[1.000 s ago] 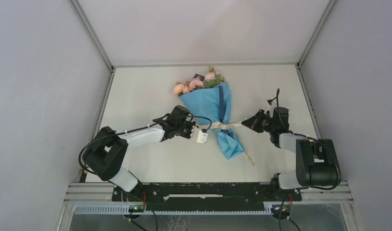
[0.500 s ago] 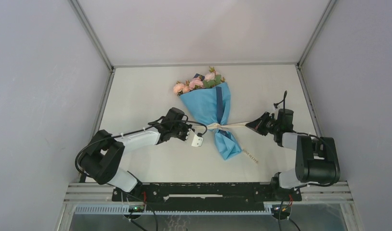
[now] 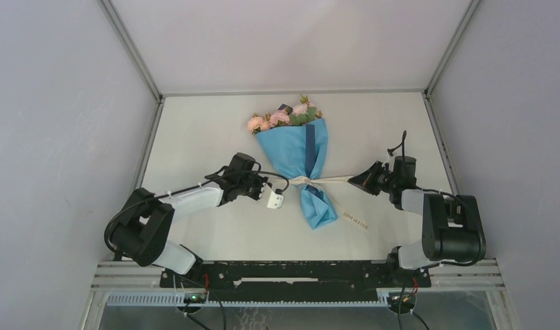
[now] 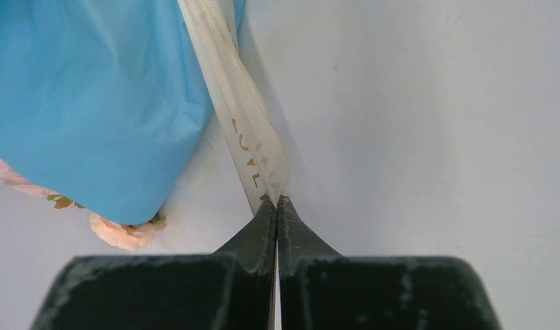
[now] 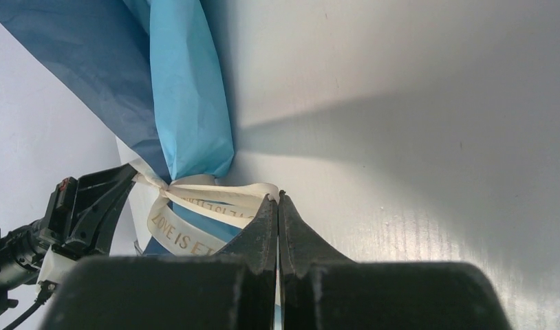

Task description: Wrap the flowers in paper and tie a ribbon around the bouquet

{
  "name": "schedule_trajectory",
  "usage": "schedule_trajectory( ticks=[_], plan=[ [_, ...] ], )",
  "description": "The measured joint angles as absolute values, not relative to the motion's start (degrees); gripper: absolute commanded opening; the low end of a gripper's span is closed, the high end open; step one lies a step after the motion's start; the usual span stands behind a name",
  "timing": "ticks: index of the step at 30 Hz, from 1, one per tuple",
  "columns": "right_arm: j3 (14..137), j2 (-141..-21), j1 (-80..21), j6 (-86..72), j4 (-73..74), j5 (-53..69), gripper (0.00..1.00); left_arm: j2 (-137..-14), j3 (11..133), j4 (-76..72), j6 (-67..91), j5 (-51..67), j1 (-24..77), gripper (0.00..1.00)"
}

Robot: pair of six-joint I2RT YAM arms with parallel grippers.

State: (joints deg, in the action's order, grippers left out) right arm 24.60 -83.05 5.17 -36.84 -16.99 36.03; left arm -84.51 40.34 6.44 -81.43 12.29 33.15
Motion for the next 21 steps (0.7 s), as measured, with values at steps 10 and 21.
schedule_trajectory(
  ticks=[10, 21],
  plan=[
    [24.49, -83.02, -0.54, -37.8, -17.12, 33.61, 0.0, -83.7, 39.77, 7.77, -84.09, 12.08, 28.6, 0.0],
    [23.64, -80.97, -7.68, -38.98, -16.43, 30.48, 0.0, -82.41, 37.82, 8.25, -86.21, 11.64, 25.15, 0.0]
  ],
)
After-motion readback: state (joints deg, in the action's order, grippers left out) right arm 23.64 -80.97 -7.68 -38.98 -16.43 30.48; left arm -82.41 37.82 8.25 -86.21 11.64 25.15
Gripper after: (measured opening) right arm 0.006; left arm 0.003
